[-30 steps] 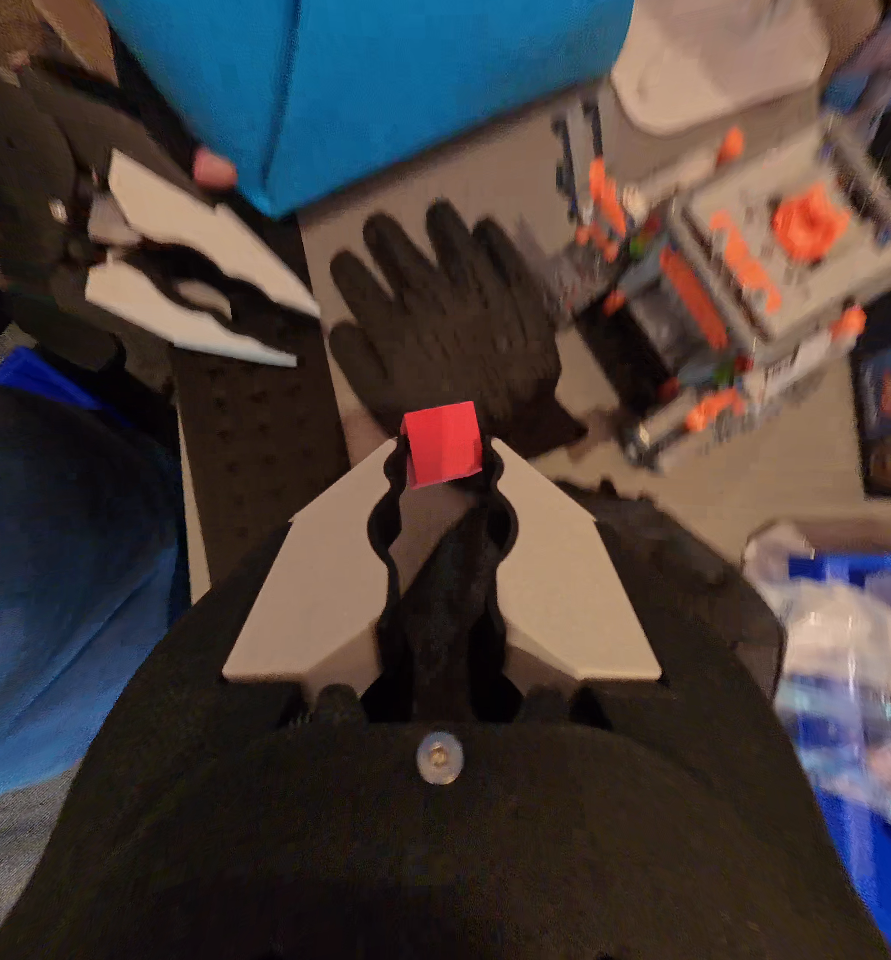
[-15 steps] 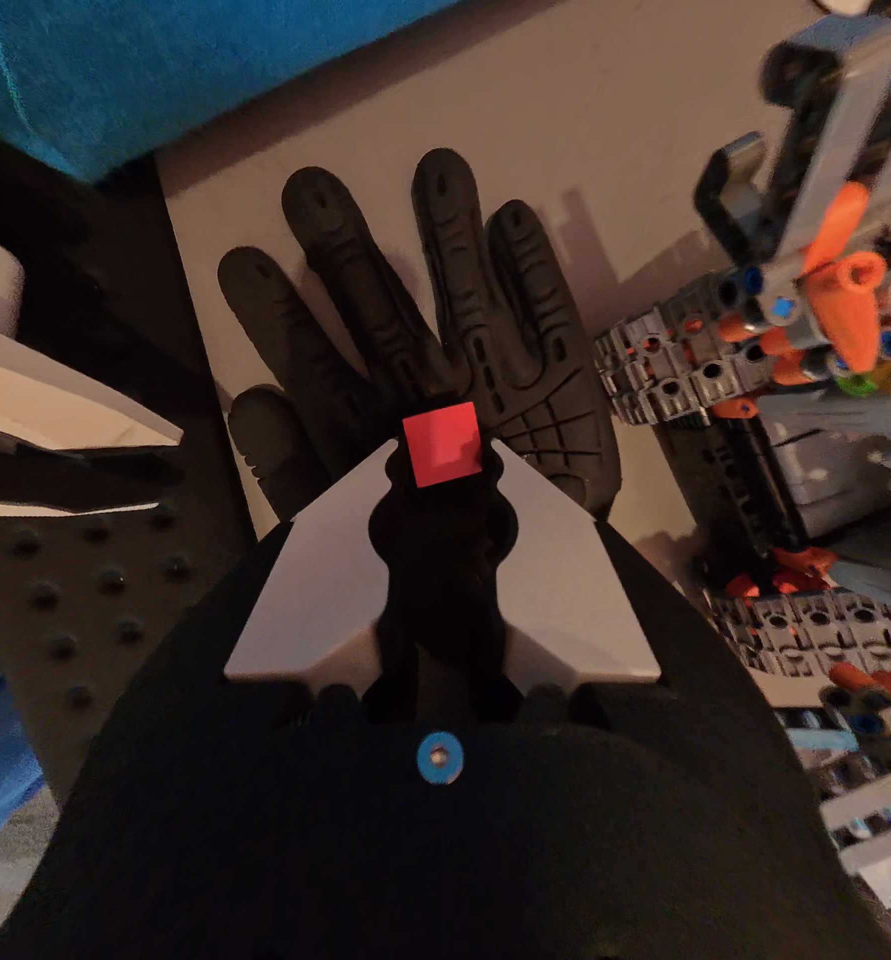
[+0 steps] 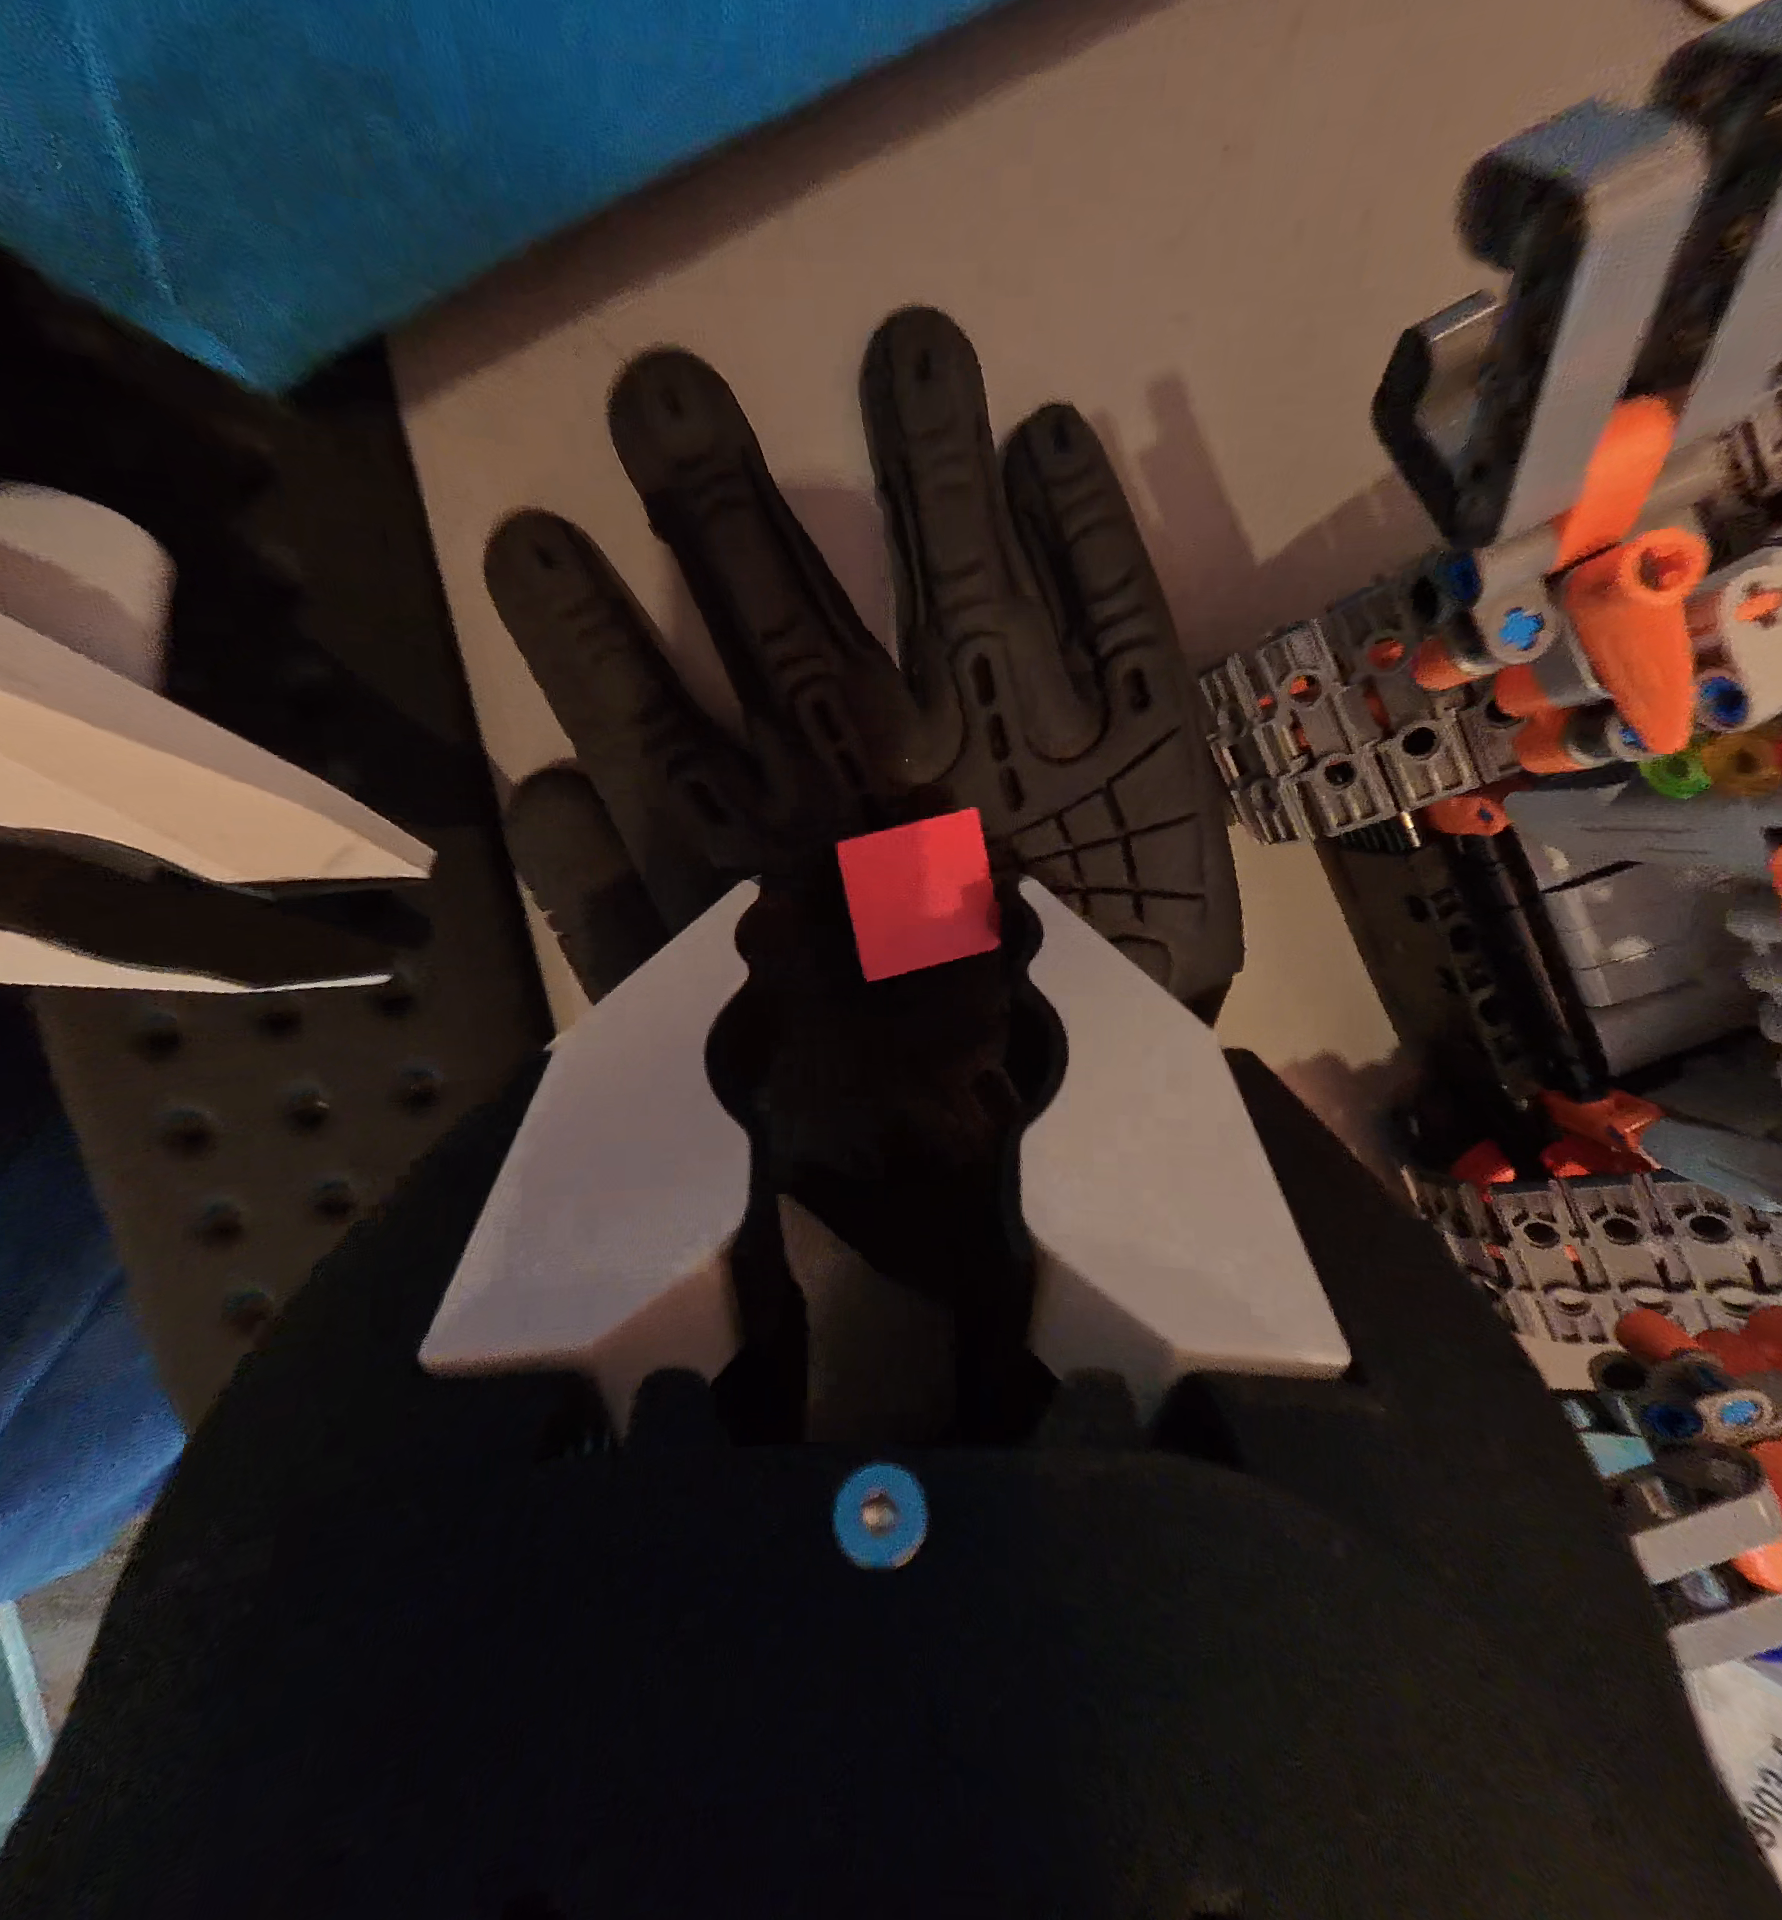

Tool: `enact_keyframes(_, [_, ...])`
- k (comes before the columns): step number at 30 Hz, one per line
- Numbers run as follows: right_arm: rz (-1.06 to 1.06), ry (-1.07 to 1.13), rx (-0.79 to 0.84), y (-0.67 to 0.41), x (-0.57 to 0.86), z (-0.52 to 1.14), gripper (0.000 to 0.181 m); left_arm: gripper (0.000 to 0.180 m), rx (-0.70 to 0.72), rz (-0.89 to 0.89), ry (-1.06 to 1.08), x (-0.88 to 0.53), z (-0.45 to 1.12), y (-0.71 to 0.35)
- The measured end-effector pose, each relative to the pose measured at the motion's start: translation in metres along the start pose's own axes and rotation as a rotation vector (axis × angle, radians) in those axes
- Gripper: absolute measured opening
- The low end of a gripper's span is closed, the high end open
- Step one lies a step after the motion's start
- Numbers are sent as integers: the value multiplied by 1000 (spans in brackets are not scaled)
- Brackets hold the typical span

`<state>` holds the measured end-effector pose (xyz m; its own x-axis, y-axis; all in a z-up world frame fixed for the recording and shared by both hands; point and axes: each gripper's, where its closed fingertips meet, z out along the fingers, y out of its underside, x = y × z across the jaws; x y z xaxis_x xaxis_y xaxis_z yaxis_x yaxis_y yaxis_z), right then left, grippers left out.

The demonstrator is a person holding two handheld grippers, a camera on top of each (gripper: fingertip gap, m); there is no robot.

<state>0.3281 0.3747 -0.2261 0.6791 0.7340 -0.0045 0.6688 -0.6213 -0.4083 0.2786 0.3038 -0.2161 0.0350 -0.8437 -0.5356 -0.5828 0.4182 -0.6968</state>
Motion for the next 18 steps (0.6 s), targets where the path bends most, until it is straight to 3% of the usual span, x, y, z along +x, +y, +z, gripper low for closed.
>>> enact_keyframes(5, [8,-15,11,-1,1,-14,47,26,-4,2,3,1,0,0])
enact_keyframes(11, [66,2,136,-2,13,-67,45,25,-5,1,4,1,1,1])
enact_keyframes(18, [142,21,94,59,31,-113,41,25,-8,8,6,2,1,1])
